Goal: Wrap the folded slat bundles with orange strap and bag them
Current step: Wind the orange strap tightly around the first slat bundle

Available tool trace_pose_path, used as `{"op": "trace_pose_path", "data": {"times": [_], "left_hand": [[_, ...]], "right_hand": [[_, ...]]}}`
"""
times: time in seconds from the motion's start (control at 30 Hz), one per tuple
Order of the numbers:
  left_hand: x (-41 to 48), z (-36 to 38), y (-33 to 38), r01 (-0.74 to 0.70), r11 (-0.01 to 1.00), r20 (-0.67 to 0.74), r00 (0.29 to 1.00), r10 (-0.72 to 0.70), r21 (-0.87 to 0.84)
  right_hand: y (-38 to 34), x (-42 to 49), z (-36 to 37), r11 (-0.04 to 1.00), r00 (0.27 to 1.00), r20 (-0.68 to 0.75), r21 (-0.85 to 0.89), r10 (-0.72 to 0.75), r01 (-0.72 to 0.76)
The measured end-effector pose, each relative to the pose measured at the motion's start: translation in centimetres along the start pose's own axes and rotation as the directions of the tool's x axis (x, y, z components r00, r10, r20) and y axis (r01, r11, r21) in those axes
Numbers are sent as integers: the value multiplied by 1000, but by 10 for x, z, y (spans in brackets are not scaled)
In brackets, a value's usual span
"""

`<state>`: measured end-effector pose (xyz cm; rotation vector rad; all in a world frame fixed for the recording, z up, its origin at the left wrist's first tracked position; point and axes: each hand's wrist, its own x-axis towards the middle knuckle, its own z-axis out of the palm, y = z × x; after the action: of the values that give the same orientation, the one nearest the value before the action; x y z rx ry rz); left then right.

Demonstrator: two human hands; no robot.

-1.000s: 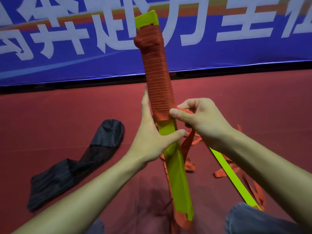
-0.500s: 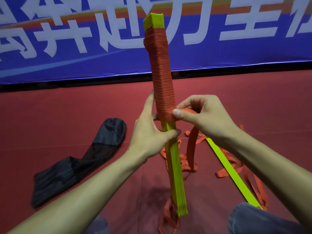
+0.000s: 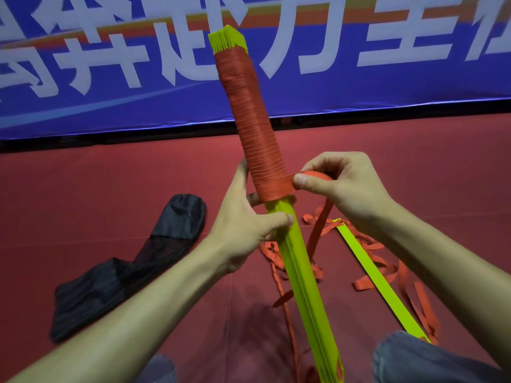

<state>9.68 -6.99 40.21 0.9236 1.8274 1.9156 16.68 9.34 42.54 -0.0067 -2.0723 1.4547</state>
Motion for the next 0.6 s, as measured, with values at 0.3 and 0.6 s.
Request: {"op": "trace_pose_path", "data": {"times": [0.3, 0.6], "left_hand": [[-1, 0, 0, 13, 983, 151, 988, 15, -183], [-3, -7, 1, 101, 972, 310, 950, -30, -213]], "right_hand": [[0, 0, 0, 976, 989, 131, 196, 70, -95], [-4, -4, -1, 962, 925, 338, 141, 174, -232]]}}
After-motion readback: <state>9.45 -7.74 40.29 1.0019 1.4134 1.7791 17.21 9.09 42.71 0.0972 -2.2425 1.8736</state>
